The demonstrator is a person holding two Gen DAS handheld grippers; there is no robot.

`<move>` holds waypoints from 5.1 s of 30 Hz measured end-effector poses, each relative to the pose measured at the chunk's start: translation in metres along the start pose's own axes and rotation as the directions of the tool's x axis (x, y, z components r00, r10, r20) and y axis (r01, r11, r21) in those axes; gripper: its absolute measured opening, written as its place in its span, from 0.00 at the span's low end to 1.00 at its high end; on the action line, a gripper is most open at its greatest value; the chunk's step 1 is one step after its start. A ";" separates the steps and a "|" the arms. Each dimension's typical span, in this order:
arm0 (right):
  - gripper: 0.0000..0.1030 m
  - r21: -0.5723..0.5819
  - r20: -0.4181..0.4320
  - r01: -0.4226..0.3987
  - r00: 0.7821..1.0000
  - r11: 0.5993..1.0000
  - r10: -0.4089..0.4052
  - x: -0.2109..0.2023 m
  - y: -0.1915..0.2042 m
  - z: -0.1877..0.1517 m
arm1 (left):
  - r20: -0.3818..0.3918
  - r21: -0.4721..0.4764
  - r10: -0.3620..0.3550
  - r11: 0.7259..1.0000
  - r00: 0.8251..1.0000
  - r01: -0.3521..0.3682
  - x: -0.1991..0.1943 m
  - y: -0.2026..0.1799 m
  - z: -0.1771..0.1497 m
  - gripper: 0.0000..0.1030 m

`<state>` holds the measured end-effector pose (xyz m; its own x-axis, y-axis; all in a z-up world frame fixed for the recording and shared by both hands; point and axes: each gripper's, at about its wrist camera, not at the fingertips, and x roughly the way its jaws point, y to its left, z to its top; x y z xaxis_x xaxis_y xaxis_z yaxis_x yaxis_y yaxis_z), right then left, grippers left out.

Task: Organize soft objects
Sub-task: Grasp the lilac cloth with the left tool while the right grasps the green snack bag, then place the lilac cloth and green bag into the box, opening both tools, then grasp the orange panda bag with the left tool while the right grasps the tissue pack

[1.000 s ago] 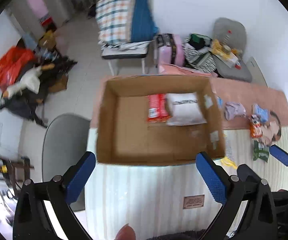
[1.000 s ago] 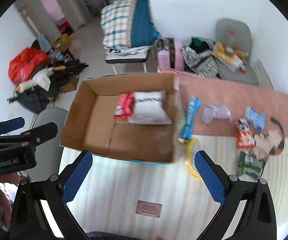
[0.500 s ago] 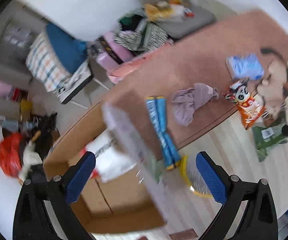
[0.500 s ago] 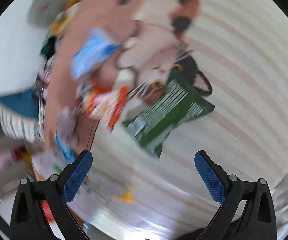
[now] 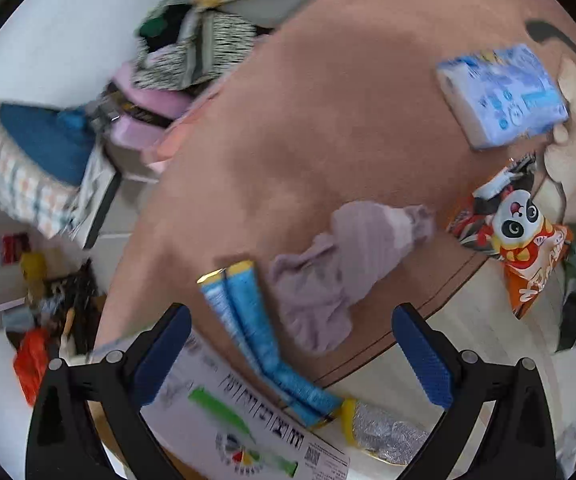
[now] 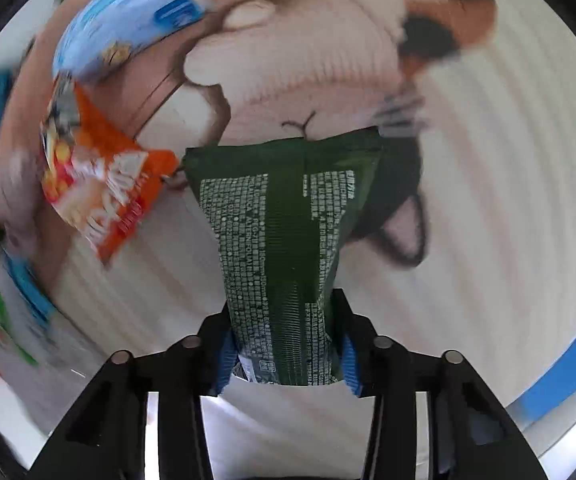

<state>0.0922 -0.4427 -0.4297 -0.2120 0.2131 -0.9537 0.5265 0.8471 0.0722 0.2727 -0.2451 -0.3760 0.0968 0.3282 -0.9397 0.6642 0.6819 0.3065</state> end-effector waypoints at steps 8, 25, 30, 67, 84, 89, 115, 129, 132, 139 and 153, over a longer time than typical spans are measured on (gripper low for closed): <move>0.45 -0.101 0.020 0.080 0.997 0.992 -0.079 -0.010 0.017 0.017 | -0.111 0.173 -0.013 0.984 0.994 0.032 0.040 -0.035 0.020 0.62; 0.35 -0.232 0.064 0.107 0.993 0.967 -0.095 -0.025 0.019 0.033 | -0.071 -0.376 -0.394 0.862 0.916 0.341 0.038 -0.028 -0.048 0.30; 0.32 -0.208 0.093 0.018 0.996 0.978 0.002 -0.052 0.014 0.018 | -0.002 -0.416 -0.405 0.832 0.914 0.368 0.012 -0.023 -0.087 0.29; 0.32 -0.643 0.135 0.112 0.990 0.758 -0.032 -0.024 0.401 -0.183 | 0.060 -0.723 -0.429 0.603 0.901 0.336 0.112 0.282 -0.312 0.30; 0.61 -0.597 0.098 0.102 0.994 0.796 -0.054 -0.003 0.419 -0.166 | 0.017 -0.700 -0.470 0.625 0.883 0.346 0.130 0.284 -0.296 0.76; 0.81 -0.601 0.169 0.124 0.985 0.790 -0.026 -0.047 0.423 -0.174 | 0.086 -0.718 -0.431 0.599 0.898 0.356 0.087 0.292 -0.316 0.94; 1.00 -0.670 0.397 0.119 0.891 0.733 0.219 -0.164 0.343 -0.279 | 0.304 -0.805 -0.041 0.524 0.952 0.280 -0.112 0.192 -0.447 0.99; 1.00 -0.459 0.539 0.169 0.834 0.872 0.122 -0.217 0.154 -0.116 | 0.438 -0.631 -0.314 0.560 0.842 0.537 -0.132 0.097 -0.244 0.97; 0.98 -0.465 0.436 0.125 0.894 0.877 0.104 -0.199 0.105 -0.042 | 0.375 -0.605 -0.452 0.541 0.809 0.583 -0.092 0.056 -0.174 0.73; 0.91 -0.584 0.306 0.158 0.951 0.796 0.035 -0.157 0.072 0.084 | 0.256 -0.643 -0.646 0.442 0.719 0.626 -0.009 -0.021 -0.056 0.66; 0.90 -0.888 0.278 0.304 0.953 0.345 -0.123 -0.086 0.156 0.119 | 0.113 -0.729 -0.567 0.511 0.816 0.456 0.045 -0.048 -0.036 0.50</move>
<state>0.2902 -0.3866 -0.3710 -0.0376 -0.0361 -0.9986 -0.6138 0.7895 -0.0054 0.2182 -0.2398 -0.4277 -0.2140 -0.1924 -0.9577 -0.1566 0.9745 -0.1608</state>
